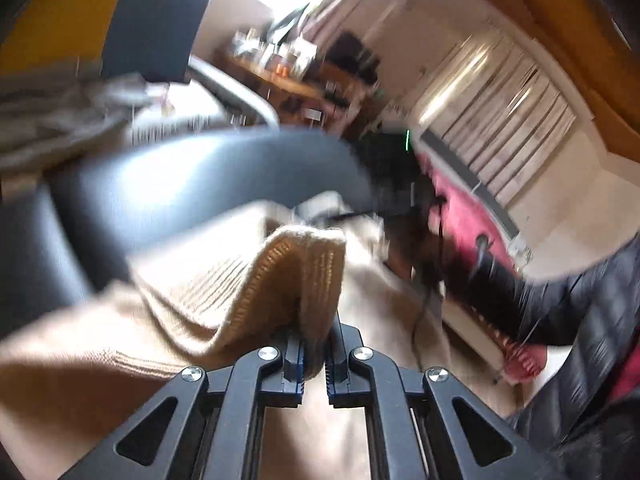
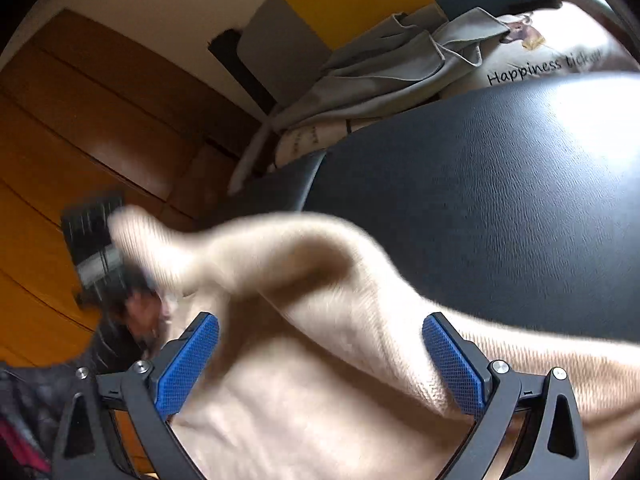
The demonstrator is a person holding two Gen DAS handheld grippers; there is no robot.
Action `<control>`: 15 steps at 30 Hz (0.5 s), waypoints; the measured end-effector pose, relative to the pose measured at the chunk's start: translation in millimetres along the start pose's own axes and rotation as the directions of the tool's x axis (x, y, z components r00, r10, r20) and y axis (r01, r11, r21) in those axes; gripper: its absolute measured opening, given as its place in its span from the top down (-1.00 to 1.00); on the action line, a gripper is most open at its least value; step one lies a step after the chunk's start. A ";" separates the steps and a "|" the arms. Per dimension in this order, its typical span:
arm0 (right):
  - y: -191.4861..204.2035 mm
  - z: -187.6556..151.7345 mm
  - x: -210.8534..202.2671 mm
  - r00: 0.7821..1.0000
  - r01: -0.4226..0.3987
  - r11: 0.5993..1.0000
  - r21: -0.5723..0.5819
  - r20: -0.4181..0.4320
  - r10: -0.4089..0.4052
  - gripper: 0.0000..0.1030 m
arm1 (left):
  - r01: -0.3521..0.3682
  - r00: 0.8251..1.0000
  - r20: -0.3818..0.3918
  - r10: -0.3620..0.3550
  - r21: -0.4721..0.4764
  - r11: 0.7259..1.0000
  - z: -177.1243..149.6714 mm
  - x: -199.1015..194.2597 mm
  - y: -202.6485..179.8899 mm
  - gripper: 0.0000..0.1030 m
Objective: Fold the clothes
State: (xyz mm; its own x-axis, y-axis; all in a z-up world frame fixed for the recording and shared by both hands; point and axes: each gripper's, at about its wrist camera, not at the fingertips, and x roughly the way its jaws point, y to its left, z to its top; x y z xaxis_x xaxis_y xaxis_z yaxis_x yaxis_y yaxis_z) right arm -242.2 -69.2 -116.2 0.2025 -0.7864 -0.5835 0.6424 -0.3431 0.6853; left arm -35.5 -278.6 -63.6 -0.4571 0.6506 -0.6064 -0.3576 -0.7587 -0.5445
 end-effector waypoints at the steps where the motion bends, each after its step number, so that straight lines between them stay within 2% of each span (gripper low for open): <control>1: 3.3 -1.6 -2.4 1.000 0.013 1.000 -0.002 -0.003 -0.013 -1.00 | -0.015 1.000 -0.026 0.015 -0.011 1.000 -15.6 6.0 -1.1 0.89; 4: 18.5 3.0 3.9 0.995 0.097 0.995 -0.035 -0.037 -0.098 -1.00 | -0.080 0.994 -0.077 0.077 -0.041 0.996 -54.6 21.8 3.5 0.89; 8: 53.6 15.4 34.7 0.976 0.183 0.968 -0.174 -0.090 -0.201 -1.00 | -0.072 0.997 -0.027 0.069 -0.128 0.989 -80.0 24.1 11.2 0.88; 11: 82.0 23.6 73.2 0.955 0.194 0.929 -0.314 -0.155 -0.252 -1.00 | -0.066 0.997 0.015 0.069 -0.166 0.984 -86.8 19.7 13.4 0.87; 15: 107.3 24.5 127.1 0.908 0.161 0.882 -0.442 -0.284 -0.309 -0.99 | -0.069 0.997 0.030 0.076 -0.185 0.980 -86.4 20.1 16.7 0.87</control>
State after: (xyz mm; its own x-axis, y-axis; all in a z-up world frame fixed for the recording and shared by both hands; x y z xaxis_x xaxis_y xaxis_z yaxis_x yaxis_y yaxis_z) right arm -165.7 -218.6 -106.2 0.1958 -0.4619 -0.8650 0.9263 -0.2024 0.3177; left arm 19.7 -275.4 -135.0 -0.5071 0.5899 -0.6284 -0.1685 -0.7829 -0.5989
